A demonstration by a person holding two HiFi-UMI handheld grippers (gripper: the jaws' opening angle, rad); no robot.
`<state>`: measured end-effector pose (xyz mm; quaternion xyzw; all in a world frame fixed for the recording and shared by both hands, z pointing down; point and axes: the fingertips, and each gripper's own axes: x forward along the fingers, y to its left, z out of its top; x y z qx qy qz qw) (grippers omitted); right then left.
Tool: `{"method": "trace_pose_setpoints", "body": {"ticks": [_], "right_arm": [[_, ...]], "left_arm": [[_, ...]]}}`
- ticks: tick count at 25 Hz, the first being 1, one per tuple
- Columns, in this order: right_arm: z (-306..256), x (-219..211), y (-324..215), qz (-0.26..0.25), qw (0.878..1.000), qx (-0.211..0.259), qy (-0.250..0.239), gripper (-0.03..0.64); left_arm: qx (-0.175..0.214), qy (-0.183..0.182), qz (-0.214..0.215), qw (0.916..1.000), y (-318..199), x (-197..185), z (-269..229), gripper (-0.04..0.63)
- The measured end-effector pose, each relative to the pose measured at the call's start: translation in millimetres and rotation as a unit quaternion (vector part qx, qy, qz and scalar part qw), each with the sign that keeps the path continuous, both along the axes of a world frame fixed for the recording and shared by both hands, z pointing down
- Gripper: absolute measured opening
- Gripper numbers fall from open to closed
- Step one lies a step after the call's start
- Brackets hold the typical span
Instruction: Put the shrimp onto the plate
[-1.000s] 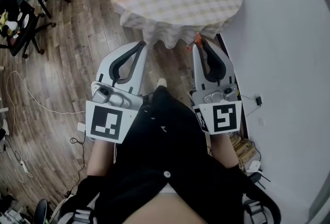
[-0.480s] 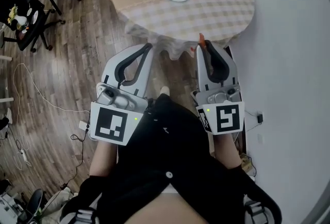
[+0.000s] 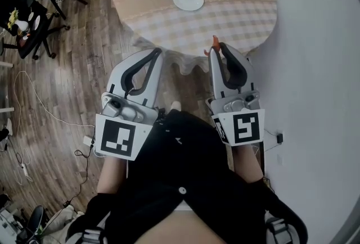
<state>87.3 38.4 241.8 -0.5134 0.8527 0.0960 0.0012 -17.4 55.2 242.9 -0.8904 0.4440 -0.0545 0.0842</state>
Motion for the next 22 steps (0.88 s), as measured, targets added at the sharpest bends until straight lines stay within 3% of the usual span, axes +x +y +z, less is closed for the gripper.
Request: {"method": "trace_pose_setpoints", "body": {"ticks": [22], "right_arm": [[12.4,19.7,-45.8,-0.012,1.000,-0.018,-0.005,0.048]], "left_arm": [[-0.012,-0.010,-0.009,0.9998,-44.6,21.7,7.8,0.003]]}}
